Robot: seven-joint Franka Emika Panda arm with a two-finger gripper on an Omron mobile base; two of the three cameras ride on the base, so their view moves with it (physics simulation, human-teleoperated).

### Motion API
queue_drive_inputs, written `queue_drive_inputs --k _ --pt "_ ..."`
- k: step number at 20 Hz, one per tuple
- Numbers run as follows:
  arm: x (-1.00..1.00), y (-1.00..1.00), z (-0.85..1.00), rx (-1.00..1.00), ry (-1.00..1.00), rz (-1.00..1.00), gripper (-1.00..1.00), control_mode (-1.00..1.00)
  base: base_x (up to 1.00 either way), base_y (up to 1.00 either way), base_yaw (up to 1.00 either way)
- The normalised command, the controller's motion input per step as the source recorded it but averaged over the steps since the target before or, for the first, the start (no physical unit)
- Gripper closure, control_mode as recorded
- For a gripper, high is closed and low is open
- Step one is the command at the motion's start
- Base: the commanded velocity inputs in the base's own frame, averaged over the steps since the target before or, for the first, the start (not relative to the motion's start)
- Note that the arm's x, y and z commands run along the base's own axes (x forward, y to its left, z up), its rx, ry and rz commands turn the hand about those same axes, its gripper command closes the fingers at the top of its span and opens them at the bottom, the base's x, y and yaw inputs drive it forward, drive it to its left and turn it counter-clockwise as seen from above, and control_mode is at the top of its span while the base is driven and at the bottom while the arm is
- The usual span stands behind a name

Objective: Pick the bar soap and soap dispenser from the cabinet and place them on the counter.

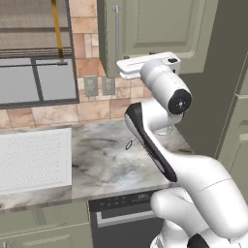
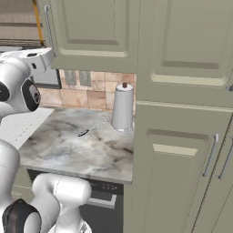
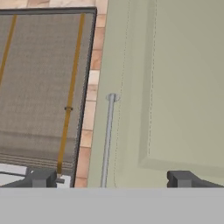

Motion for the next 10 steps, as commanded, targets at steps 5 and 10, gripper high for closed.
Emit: queue_drive_inputs --k 5,10 --pt "0.25 0.07 0.00 0.00 0.00 0.00 -1.00 -1.00 0.00 0.00 0.00" --pt "0.22 0.02 0.00 0.00 0.00 0.00 -1.00 -1.00 0.00 0.00 0.00"
